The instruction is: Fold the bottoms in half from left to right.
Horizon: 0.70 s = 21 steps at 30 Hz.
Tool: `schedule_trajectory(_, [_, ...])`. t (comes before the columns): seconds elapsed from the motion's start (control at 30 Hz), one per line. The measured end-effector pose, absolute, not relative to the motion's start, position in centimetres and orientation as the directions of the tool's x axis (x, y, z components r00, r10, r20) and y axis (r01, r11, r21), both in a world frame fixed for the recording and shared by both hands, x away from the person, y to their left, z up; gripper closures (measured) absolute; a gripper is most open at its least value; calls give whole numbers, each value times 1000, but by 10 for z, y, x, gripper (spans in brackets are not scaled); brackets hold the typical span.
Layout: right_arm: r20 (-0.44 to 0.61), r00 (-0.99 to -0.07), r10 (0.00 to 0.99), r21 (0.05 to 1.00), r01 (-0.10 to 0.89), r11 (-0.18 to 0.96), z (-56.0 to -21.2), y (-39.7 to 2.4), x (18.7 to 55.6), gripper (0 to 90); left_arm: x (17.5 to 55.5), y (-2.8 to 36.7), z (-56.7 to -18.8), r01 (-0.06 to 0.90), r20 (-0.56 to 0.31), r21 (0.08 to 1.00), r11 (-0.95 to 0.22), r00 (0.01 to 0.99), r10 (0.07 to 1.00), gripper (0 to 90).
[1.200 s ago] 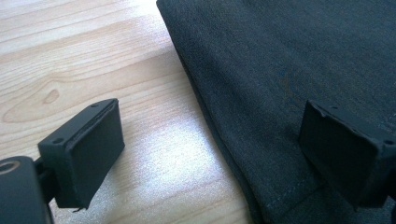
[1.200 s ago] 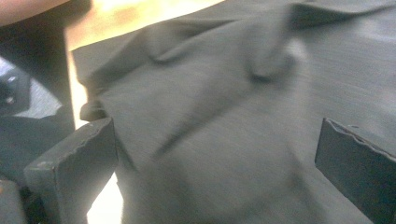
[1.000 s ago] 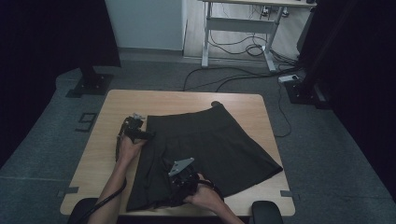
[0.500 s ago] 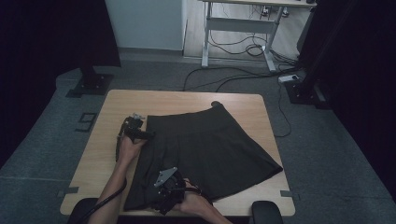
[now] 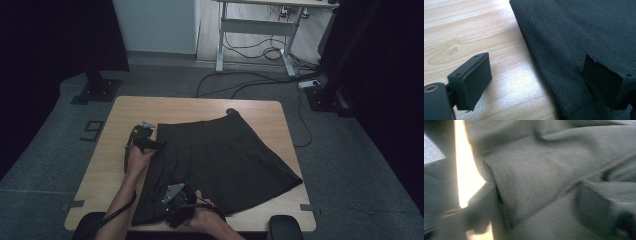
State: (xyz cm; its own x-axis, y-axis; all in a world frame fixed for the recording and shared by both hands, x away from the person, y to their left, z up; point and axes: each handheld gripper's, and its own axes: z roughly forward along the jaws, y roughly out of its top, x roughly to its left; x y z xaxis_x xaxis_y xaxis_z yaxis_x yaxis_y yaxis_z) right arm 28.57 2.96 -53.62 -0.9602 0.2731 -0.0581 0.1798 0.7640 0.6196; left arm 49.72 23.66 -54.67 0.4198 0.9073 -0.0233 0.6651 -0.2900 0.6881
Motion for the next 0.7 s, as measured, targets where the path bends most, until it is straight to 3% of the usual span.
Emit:
schedule_trajectory(0.03, [-63,-957,285,624,185,759,-535,27,287,325,497,236,-546,660,-24,693,-289,422,906,134])
schedule_trajectory(0.07, [-78,-951,298,633,184,752,-534,23,290,483,496,236,-546,654,-25,700,-286,423,906,199])
schedule_trajectory(0.13, [-88,-949,303,635,181,751,-533,22,291,537,495,234,-546,647,-27,707,-286,429,903,232])
schedule_trajectory(0.2, [-114,-941,318,638,176,750,-533,20,292,658,494,231,-545,633,-32,718,-289,446,895,369])
schedule_trajectory(0.23, [-140,-936,324,635,167,755,-533,20,293,717,494,228,-545,628,-41,723,-288,455,890,536])
schedule_trajectory(0.27, [-140,-936,324,635,167,755,-533,20,293,717,494,227,-545,626,-44,724,-288,460,887,536])
schedule_trajectory(0.37, [-85,-935,345,649,211,731,-532,16,296,793,494,221,-545,630,-80,727,-275,475,876,790])
schedule_trajectory(0.4, [-85,-935,345,649,211,731,-532,16,296,793,494,221,-545,630,-80,727,-275,475,876,806])
schedule_trajectory(0.43, [-18,-936,351,668,250,700,-533,11,302,801,493,221,-545,626,-75,727,-282,481,873,811])
schedule_trajectory(0.7, [71,-941,332,682,289,672,-535,16,306,816,489,233,-545,623,-80,727,-291,497,864,813])
